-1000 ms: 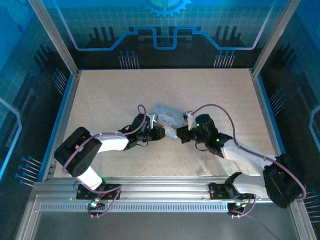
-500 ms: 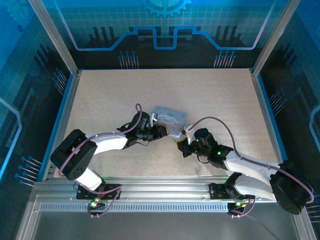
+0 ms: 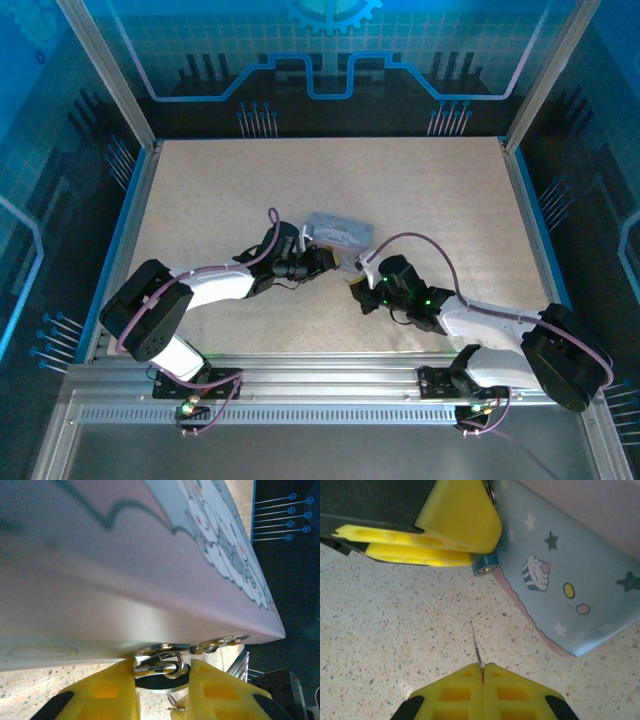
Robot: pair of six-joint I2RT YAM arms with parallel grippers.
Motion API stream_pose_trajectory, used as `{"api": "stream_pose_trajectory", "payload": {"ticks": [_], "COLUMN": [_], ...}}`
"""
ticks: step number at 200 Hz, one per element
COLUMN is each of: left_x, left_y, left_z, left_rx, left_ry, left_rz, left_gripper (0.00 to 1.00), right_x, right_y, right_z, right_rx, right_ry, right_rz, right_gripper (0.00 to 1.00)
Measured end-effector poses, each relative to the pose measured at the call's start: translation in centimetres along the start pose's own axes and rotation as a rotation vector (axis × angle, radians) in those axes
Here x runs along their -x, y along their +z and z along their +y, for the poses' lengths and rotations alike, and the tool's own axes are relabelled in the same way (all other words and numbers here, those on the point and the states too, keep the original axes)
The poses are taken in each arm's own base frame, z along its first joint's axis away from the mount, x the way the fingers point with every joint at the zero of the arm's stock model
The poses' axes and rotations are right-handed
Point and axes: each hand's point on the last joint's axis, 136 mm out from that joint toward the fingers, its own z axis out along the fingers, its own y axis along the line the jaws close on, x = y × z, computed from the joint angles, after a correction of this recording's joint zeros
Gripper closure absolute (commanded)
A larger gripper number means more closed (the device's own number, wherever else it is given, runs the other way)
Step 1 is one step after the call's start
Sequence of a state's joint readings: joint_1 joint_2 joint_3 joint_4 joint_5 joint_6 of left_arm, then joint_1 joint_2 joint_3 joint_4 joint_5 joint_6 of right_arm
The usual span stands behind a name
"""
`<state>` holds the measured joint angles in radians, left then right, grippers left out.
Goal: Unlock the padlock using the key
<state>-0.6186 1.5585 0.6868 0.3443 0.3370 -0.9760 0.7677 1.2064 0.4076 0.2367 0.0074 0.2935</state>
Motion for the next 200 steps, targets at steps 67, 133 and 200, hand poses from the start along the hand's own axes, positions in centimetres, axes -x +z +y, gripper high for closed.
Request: {"api": "stream_pose_trajectory", "payload": {"ticks": [67,133,200], "left_x": [-0.2,-0.2,-0.2], "left_y": [0.1,0.1,0.1], "left_z": [-0.2,-0.2,-0.2], "left_rx": [-0.005,-0.005,-0.006], "left_ry": [-0.016,-0.015,-0.015], "left_rz": [0.003,0.004,0.004], "left_gripper": [0.84,0.84,0.84], "right_x": [1.0,1.8,1.8], "right_y": [0.2,0.6,1.0], "right_z": [-0.2,-0.5,-0.8], "right_rx": [-0.012,-0.033,-0.054], "right_ry": [-0.003,-0.004,-0.003], "right_rz": [-0.041,-0.063,-0.055], "right_gripper": [0.95,0.96,0.96]}}
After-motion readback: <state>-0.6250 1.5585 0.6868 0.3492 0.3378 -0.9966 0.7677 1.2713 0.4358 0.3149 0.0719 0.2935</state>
